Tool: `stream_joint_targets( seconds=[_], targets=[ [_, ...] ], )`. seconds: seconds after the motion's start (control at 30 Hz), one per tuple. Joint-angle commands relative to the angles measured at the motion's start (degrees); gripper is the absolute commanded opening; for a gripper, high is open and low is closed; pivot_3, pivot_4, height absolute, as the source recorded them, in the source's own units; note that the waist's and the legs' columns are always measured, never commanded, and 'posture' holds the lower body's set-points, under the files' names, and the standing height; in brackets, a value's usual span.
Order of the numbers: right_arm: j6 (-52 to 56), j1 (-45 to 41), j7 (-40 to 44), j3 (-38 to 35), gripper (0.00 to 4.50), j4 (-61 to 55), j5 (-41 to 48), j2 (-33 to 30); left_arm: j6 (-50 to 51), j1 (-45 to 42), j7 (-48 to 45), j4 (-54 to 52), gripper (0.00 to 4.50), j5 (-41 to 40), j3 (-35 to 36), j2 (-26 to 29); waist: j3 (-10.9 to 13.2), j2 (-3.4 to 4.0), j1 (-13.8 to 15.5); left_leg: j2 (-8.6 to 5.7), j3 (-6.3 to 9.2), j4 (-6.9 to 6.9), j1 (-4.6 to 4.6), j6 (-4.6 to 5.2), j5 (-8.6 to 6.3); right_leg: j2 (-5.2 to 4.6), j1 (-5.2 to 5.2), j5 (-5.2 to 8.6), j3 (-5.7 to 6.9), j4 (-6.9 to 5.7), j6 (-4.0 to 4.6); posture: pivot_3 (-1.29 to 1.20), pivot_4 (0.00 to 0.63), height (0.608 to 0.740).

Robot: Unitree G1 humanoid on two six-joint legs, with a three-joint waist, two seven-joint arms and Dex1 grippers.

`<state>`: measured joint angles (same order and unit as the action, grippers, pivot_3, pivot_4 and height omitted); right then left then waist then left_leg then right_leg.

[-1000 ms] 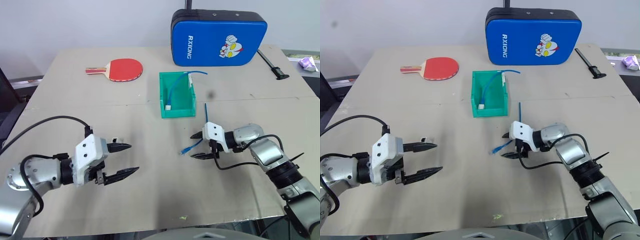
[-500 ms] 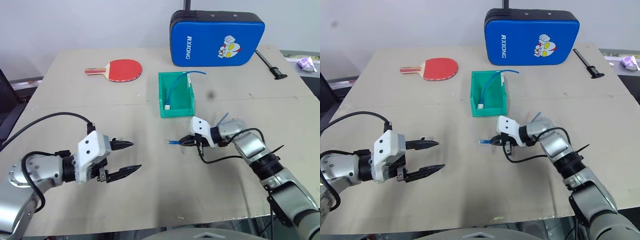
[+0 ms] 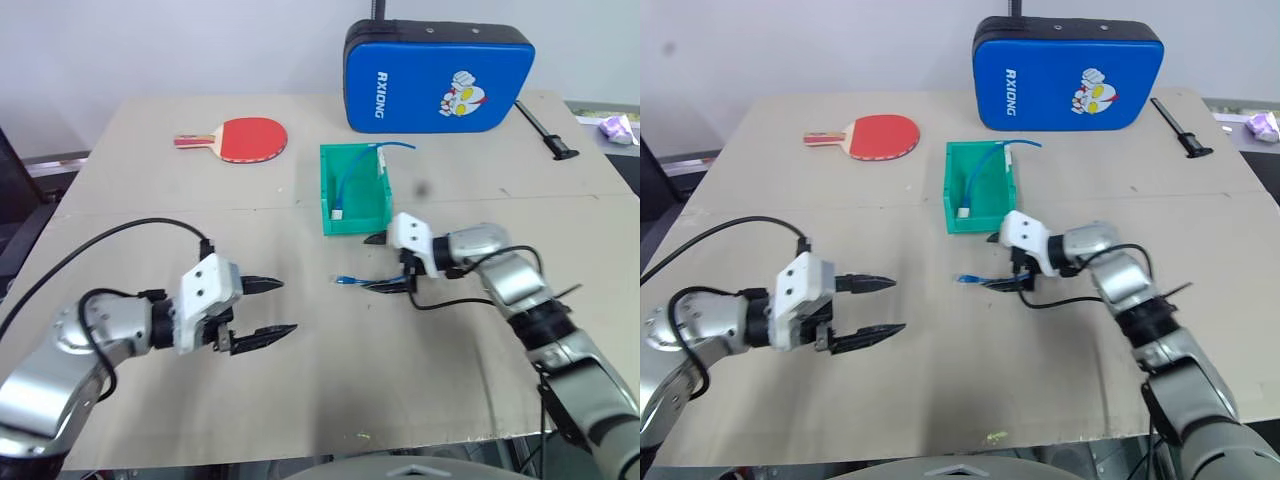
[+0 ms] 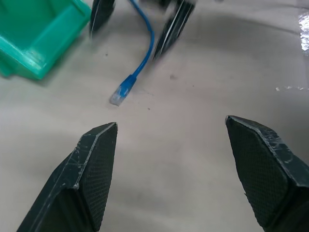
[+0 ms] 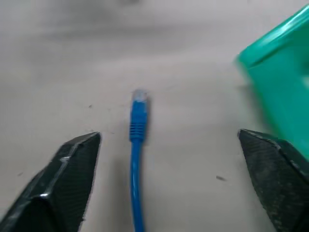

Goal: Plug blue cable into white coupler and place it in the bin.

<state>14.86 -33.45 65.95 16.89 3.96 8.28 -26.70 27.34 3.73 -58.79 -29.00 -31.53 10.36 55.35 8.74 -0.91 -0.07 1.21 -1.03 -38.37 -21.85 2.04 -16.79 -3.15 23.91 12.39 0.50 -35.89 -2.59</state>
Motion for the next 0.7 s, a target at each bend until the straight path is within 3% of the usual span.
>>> stream_joint_targets(
  seconds=[0.03,0.37,0.7],
  targets=[
    [3.27,7.05,0.89,-4.54,4.42,-10.18,7.00,-2.19,-0.32,-7.59,-0.58,5.30,3.69,4.46,-5.94,0.04,-0.03,-0.04,0.59,-0.02,0.05,0.00,0.00,0.01,0.00,0.04,-0.01,0.00,0.04,0.00,0.00,0.00,0.150,0.728],
    [3.62,27.66,-6.53,-11.07,4.42,-20.39,9.66,-6.68,-9.98,-35.77,-14.14,25.96,3.69,19.33,-27.77,-6.74,-0.04,-0.08,0.87,-0.29,-0.17,-0.18,-0.02,0.04,-0.01,0.11,-0.16,0.00,0.07,-0.04,-0.02,0.00,0.150,0.728],
    [5.72,33.37,-14.37,-11.97,4.42,-25.50,10.08,-5.56,-13.69,-44.94,-19.52,39.28,3.69,28.31,-35.60,-12.86,-0.03,-0.08,0.74,-0.18,-0.15,-0.20,0.01,0.06,-0.01,0.27,-0.14,0.01,0.00,-0.07,-0.03,0.00,0.150,0.728]
  ],
)
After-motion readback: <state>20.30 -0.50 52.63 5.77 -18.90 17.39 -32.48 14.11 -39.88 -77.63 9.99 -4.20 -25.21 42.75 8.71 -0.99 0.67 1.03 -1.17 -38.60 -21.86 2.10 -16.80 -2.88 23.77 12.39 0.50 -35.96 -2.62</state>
